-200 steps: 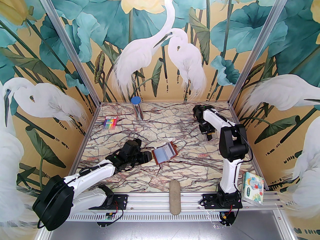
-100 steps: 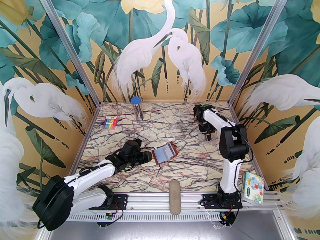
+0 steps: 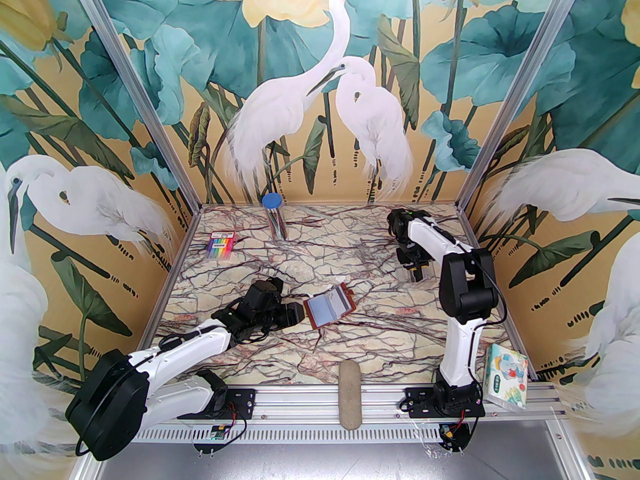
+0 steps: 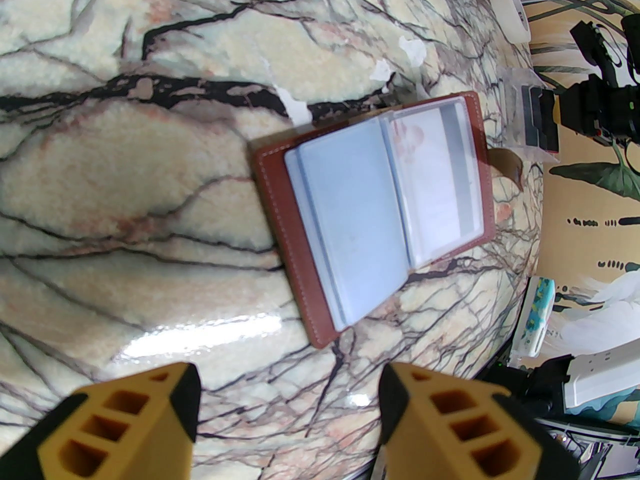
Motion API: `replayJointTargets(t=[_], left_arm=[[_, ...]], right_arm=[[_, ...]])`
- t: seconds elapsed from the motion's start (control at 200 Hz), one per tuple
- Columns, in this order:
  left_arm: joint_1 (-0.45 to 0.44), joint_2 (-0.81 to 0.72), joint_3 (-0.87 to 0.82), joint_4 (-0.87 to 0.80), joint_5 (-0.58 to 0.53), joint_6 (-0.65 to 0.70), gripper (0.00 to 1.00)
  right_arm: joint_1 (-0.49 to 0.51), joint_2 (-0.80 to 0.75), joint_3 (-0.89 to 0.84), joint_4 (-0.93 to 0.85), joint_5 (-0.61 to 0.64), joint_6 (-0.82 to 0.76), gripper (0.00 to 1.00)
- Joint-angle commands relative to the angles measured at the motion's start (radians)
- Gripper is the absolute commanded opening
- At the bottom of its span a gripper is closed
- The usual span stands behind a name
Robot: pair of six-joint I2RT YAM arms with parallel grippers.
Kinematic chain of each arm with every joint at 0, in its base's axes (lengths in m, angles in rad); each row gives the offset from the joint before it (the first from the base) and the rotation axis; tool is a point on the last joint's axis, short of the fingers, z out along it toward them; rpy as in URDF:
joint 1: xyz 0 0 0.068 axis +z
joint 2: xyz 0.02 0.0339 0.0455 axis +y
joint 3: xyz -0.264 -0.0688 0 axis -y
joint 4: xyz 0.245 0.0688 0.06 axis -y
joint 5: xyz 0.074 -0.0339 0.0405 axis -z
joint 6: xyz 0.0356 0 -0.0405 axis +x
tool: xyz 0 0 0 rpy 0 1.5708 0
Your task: Put the credit cards into the card holder
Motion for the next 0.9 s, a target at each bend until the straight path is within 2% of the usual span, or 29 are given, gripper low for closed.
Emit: replayJointTargets(t=[0.0, 0.56, 0.895], left_arm=[[0.006, 0.008, 0.002, 0.016, 0.026, -0.007, 0.64], [0.006, 0.008, -0.004, 0.016, 0.022, -0.007, 0.64], [0.006, 0.006, -0.008, 0.021, 0.023, -0.010, 0.64]], right_arm=[[-0.004, -0.005, -0.007, 0.010, -0.011, 0.005, 0.25], [-0.004, 0.004, -0.011, 0.013, -0.043, 0.003, 0.25], [-0.003, -0.017, -0.013, 0.011, 0.025, 0.009, 0.26]])
